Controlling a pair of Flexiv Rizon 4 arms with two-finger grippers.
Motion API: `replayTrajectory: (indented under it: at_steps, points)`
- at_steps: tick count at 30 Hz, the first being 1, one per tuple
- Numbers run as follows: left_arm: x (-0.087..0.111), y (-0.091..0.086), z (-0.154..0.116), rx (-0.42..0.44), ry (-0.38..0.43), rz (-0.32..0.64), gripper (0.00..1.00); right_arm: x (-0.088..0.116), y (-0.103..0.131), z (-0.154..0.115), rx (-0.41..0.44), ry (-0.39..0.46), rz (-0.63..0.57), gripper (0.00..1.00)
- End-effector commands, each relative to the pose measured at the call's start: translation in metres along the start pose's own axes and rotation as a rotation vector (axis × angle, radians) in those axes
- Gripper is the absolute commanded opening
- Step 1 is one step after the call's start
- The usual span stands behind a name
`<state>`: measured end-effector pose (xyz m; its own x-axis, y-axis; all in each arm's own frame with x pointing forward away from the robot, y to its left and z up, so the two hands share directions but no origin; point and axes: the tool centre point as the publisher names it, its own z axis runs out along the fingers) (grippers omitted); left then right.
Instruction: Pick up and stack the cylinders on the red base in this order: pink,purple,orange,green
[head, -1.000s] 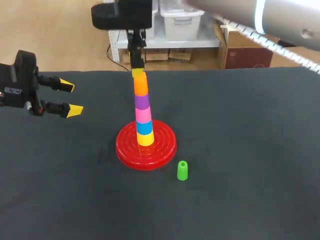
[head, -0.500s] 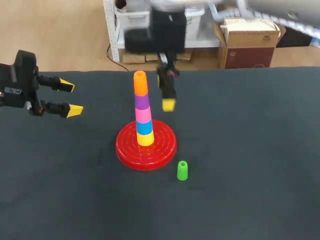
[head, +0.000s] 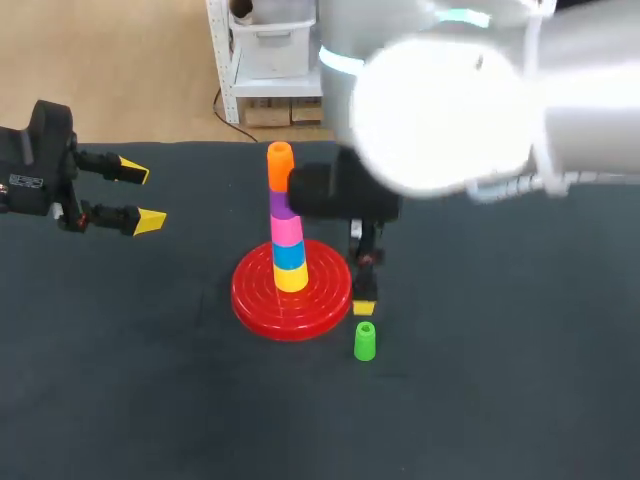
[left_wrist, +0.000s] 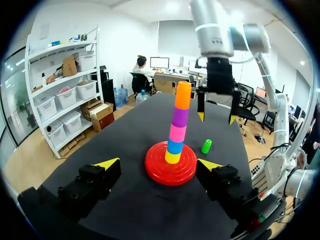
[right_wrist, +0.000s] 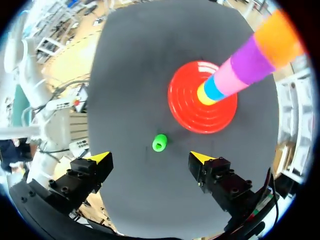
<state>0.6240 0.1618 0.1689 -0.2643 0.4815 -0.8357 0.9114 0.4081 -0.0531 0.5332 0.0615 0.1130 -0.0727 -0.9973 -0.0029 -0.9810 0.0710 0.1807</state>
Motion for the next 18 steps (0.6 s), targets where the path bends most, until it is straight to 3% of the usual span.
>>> replayTrajectory:
  at_steps: [1, 18]
  points:
    - [0.002, 0.002, 0.001, 0.002, -0.003, 0.003, 1.0, -0.003, 0.0, 0.022, 0.226, 0.0, 0.019, 1.0]
    - [0.002, 0.002, 0.001, 0.002, -0.003, 0.003, 1.0, 0.008, -0.004, 0.058, 0.135, 0.016, 0.085, 1.0]
